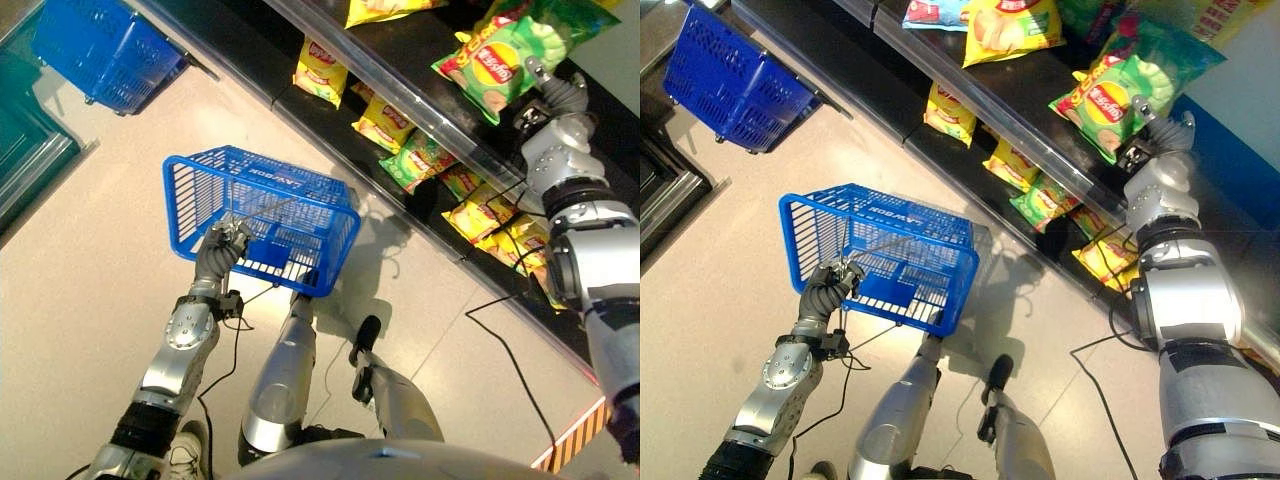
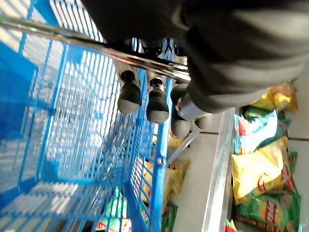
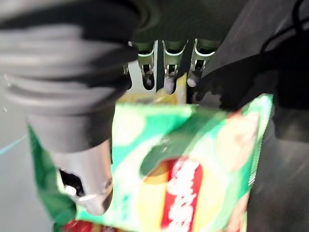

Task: Pick up the snacks into the basket

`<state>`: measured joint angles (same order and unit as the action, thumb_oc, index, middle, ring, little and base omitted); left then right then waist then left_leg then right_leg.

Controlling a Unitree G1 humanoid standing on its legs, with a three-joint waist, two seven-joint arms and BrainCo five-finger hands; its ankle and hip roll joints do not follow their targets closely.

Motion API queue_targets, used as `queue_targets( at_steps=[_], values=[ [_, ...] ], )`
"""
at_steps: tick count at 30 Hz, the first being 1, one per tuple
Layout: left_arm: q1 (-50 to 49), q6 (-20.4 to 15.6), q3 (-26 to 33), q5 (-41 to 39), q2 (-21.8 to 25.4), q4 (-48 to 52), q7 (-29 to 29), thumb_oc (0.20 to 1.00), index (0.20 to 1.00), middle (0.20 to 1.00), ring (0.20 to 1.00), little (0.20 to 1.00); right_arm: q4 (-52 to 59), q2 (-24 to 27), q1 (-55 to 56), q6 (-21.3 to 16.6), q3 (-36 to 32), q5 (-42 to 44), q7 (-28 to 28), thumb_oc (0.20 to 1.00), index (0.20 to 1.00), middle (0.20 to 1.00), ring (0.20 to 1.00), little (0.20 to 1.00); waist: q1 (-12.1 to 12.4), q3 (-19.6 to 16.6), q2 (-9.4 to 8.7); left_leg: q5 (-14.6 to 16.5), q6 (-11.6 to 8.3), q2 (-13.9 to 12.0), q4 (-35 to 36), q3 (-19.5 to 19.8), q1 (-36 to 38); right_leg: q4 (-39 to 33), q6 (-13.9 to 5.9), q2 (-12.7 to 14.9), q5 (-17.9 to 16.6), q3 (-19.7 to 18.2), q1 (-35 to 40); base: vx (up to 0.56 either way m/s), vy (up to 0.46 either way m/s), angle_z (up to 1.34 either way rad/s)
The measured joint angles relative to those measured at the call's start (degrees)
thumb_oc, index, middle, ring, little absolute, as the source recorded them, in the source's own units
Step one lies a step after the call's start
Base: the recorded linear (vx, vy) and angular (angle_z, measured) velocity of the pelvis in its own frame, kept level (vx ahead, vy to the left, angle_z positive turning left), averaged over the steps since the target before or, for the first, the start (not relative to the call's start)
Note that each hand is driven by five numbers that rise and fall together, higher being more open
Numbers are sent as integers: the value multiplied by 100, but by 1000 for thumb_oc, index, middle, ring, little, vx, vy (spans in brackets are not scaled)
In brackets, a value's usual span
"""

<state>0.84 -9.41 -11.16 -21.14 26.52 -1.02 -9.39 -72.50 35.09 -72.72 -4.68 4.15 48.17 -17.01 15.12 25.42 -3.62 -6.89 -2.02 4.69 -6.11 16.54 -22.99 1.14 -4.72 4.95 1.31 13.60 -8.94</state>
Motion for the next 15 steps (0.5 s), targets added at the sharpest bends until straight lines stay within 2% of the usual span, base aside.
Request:
queue_targets(
  at_steps=[3,10,11,12,13,15],
  values=[
    [36,0,-33,-6,2,2,40,200,200,200,200,200,-3,49,-131,-1,0,103,13,1000,1000,1000,1000,1000,-2,-1,2,-5,5,47,-14,102,-52,1,-12,26,29,119,2,24,-24,22],
    [90,0,-173,-42,65,5,47,200,200,200,200,200,-40,328,-207,-2,1,327,56,1000,1000,1000,1000,1000,167,6,21,-16,18,167,-52,288,-180,2,-60,78,92,272,-27,10,-25,16],
    [96,0,-188,-42,93,6,48,200,200,200,200,200,-64,374,-246,-2,2,327,79,576,576,576,576,576,178,28,57,-23,26,189,-58,322,-197,7,-70,86,106,275,-33,-2,-11,13],
    [96,0,-198,-45,100,6,46,200,200,200,200,200,-85,391,-283,-2,1,329,101,479,479,479,479,479,180,42,81,-26,30,202,-61,338,-201,11,-78,93,114,275,-32,-9,-29,13],
    [94,0,-225,-47,107,6,42,200,200,200,200,200,-86,401,-320,-3,3,359,123,200,200,200,200,200,192,65,124,-36,41,220,-61,354,-206,18,-89,104,120,282,-35,-9,-22,7],
    [102,0,-250,-47,106,16,42,200,200,200,200,200,-106,411,-321,-4,6,437,132,200,200,200,200,200,196,82,156,-39,45,240,-62,374,-221,49,-101,113,139,288,-59,-5,-18,7]
  ],
)
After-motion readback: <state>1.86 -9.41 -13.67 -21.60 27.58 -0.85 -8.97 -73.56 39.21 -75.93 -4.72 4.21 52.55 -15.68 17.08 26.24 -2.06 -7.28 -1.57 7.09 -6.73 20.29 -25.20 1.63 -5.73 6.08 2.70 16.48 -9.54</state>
